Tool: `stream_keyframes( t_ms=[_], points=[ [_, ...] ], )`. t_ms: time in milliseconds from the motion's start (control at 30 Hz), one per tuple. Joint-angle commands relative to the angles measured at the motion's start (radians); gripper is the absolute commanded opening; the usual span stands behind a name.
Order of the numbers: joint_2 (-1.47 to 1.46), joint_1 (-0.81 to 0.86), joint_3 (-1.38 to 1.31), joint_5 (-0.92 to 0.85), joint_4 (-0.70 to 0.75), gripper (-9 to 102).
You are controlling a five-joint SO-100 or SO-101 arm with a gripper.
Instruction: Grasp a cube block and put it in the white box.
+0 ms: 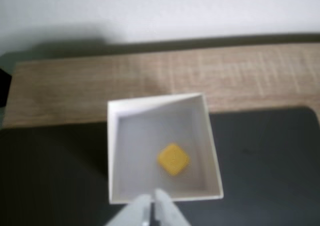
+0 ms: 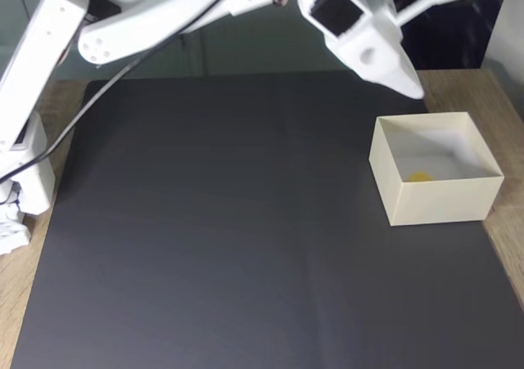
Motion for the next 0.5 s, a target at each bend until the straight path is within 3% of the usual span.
stream_keyframes(
  t_ms=[0,467],
  points=[
    [0.127,-0.021,-0.037,-0.005,0.066,0],
    [0.377,-0.069,-0.034,-0.008,0.351,0]
  ],
)
